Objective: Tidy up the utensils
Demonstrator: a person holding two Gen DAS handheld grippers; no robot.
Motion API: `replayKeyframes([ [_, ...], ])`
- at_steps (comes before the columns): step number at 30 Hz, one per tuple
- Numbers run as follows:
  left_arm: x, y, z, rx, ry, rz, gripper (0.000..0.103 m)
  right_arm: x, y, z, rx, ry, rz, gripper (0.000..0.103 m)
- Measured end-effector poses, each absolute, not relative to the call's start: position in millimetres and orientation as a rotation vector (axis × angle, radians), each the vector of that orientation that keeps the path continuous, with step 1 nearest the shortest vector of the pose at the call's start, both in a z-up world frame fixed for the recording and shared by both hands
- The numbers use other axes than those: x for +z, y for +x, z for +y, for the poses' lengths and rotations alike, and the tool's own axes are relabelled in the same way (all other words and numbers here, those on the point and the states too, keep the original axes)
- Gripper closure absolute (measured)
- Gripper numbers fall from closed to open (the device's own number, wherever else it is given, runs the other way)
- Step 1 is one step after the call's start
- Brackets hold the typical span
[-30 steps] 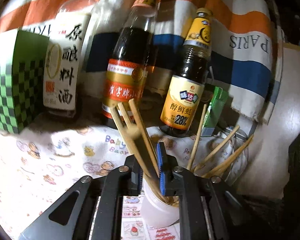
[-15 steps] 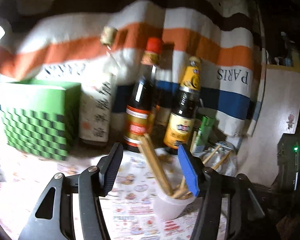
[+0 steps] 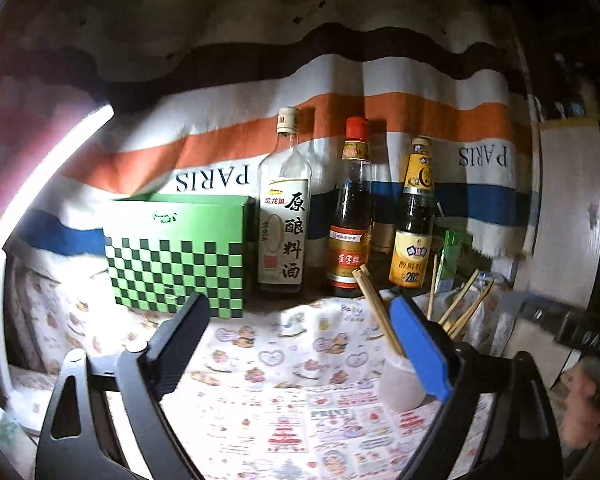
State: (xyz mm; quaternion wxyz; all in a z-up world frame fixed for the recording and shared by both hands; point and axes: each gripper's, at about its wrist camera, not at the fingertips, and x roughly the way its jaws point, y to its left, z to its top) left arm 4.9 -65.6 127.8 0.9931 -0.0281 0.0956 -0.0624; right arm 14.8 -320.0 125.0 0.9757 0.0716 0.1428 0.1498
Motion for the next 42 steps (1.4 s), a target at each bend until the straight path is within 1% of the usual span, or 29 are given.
replayKeyframes([
  [1, 124.8, 1.9, -64.6, -0.112, -0.039, 0.185, 0.008, 124.5, 11.0, -318.6, 0.299, 0.13, 0.27, 0.035],
  [3, 118.4, -3.1, -61.2, -0.096, -0.026, 0.175, 0.005, 119.9, 4.5, -314.7, 0.295, 0.089, 0.23, 0.029],
  [5, 111.2, -5.7, -57.3, -0.093, -0.034, 0.178, 0.001, 115.5, 3.2, -311.4, 0.301, 0.07, 0.222, 0.022],
  [6, 107.6, -5.9, -55.6, -0.094, -0.04, 0.182, 0.001, 113.2, 3.5, -310.5, 0.303, 0.067, 0.223, 0.02],
  [7, 103.8, -5.6, -54.1, -0.096, -0.047, 0.19, 0.001, 110.4, 4.1, -309.3, 0.301, 0.067, 0.224, 0.017],
  [8, 99.4, -4.5, -52.6, -0.098, -0.053, 0.202, 0.001, 108.0, 4.7, -308.8, 0.299, 0.072, 0.223, 0.011],
  [9, 95.0, -2.5, -51.4, -0.095, -0.058, 0.216, 0.001, 105.3, 4.3, -309.0, 0.296, 0.081, 0.218, 0.008],
  [13, 80.7, 2.3, -48.1, -0.089, -0.06, 0.248, 0.001, 92.6, 3.8, -308.3, 0.27, 0.092, 0.194, 0.0],
  [20, 59.7, 9.6, -53.5, -0.103, -0.038, 0.292, 0.001, 63.9, 19.6, -297.3, 0.257, 0.039, 0.261, 0.0],
  [25, 45.7, 15.4, -44.5, -0.093, -0.062, 0.335, 0.001, 55.7, 24.6, -306.9, 0.223, 0.067, 0.272, 0.0],
  [31, 39.7, 16.9, -40.1, -0.077, -0.058, 0.337, 0.001, 45.2, 31.4, -307.3, 0.177, 0.043, 0.297, 0.0],
  [36, 35.3, 17.7, -35.6, -0.068, -0.078, 0.355, 0.001, 38.4, 32.5, -301.8, 0.173, 0.019, 0.297, 0.0],
  [42, 33.5, 16.8, -36.6, -0.056, -0.074, 0.357, 0.001, 36.8, 23.6, -291.3, 0.175, -0.043, 0.245, 0.0],
])
